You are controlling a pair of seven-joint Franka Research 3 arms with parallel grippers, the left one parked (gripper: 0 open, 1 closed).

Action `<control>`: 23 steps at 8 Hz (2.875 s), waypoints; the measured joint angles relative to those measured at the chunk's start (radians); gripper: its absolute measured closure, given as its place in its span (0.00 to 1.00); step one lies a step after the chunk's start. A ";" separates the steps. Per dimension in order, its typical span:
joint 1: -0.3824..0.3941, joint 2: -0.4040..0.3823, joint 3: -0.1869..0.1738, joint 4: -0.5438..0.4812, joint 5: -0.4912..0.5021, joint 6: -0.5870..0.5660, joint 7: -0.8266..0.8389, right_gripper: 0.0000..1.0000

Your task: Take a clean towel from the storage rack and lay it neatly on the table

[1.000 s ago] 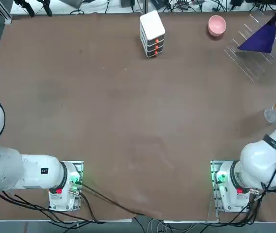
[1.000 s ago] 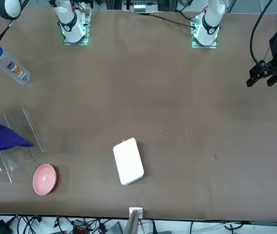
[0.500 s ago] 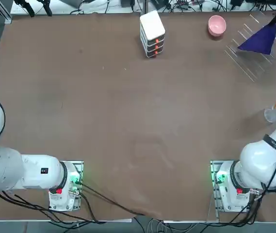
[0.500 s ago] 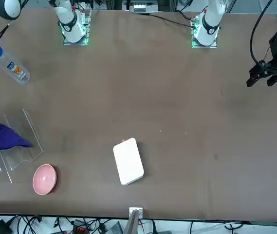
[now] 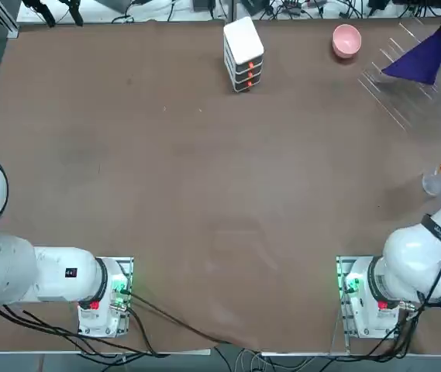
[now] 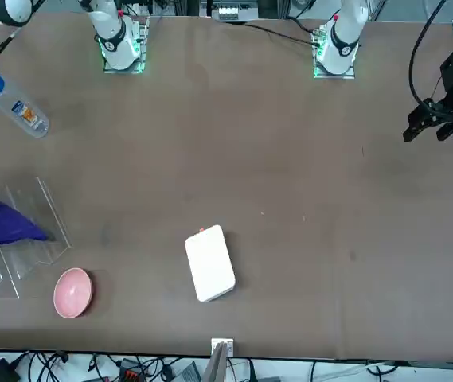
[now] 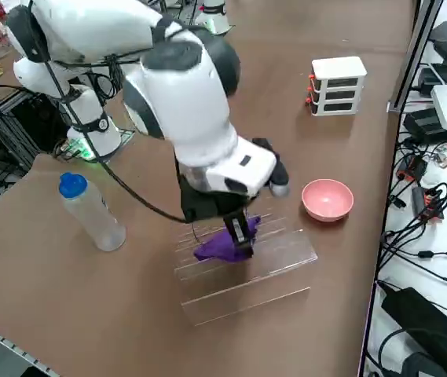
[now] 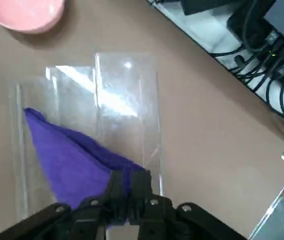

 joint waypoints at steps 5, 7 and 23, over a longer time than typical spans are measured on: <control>0.081 -0.227 0.007 -0.008 -0.003 -0.479 0.340 0.98; 0.155 -0.371 0.012 -0.174 -0.002 -0.574 0.465 0.98; 0.717 -0.518 0.008 -0.913 0.217 -0.124 0.829 0.98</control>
